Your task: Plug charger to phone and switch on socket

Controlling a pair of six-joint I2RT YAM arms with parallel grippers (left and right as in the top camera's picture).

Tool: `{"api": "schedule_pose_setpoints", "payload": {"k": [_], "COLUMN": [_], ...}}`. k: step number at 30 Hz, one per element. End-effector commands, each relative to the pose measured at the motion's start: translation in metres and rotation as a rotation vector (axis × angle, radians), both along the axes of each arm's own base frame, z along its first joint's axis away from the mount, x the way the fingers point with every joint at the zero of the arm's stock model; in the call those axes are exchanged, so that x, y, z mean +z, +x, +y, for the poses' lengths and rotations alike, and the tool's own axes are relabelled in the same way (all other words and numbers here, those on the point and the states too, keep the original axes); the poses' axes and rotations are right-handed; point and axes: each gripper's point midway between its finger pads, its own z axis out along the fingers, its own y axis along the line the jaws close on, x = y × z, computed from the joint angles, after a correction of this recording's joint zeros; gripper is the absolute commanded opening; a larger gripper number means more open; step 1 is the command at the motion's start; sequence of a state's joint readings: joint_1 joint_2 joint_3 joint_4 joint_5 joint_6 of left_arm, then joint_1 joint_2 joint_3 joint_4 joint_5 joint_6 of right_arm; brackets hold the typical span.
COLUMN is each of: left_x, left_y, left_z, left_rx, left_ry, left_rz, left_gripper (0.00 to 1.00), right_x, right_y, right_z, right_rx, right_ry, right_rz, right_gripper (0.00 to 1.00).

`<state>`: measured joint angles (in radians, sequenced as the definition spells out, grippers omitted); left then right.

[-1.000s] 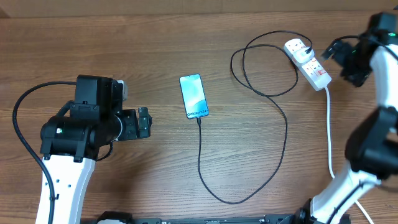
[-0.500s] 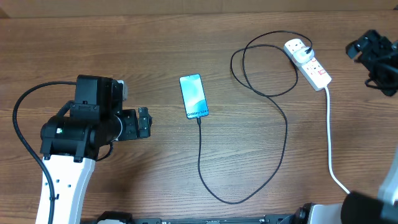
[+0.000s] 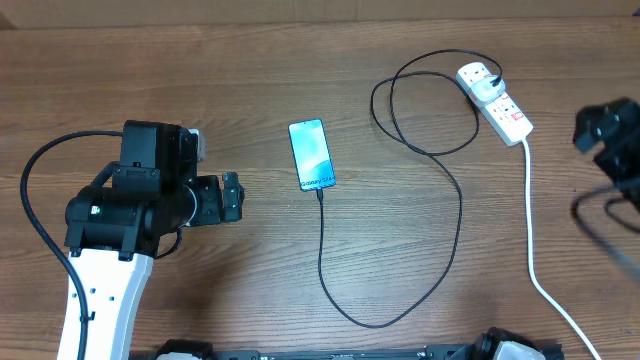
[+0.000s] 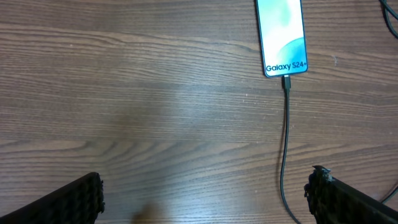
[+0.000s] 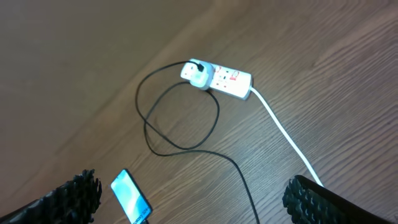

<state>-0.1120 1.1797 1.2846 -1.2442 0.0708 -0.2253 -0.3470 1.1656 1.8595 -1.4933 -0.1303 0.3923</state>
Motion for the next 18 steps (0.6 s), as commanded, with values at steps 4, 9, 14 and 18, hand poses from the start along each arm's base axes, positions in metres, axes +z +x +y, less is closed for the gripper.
{"api": "schedule_pose_setpoints", "payload": {"k": [4, 9, 14, 18], "left_x": [0.004, 0.004, 0.004, 0.004], "left_y": [0.004, 0.003, 0.003, 0.003], "left_z": [-0.003, -0.003, -0.003, -0.003], "left_rx": [-0.023, -0.023, -0.023, -0.023], "left_ry": [0.004, 0.005, 0.005, 0.005], "left_rz": [-0.019, -0.019, -0.019, -0.019], "left_gripper": [1.0, 1.0, 1.0, 1.0], "right_x": [0.023, 0.012, -0.011, -0.03], "right_y": [-0.043, -0.058, -0.055, -0.06], "right_z": [0.014, 0.02, 0.023, 0.027], "right_rx": [-0.008, -0.008, 0.008, 0.018], "right_ry": [-0.042, -0.041, -0.005, 0.027], "right_rz": [-0.116, -0.114, -0.053, 0.009], "right_gripper": [0.96, 0.97, 0.97, 0.96]}}
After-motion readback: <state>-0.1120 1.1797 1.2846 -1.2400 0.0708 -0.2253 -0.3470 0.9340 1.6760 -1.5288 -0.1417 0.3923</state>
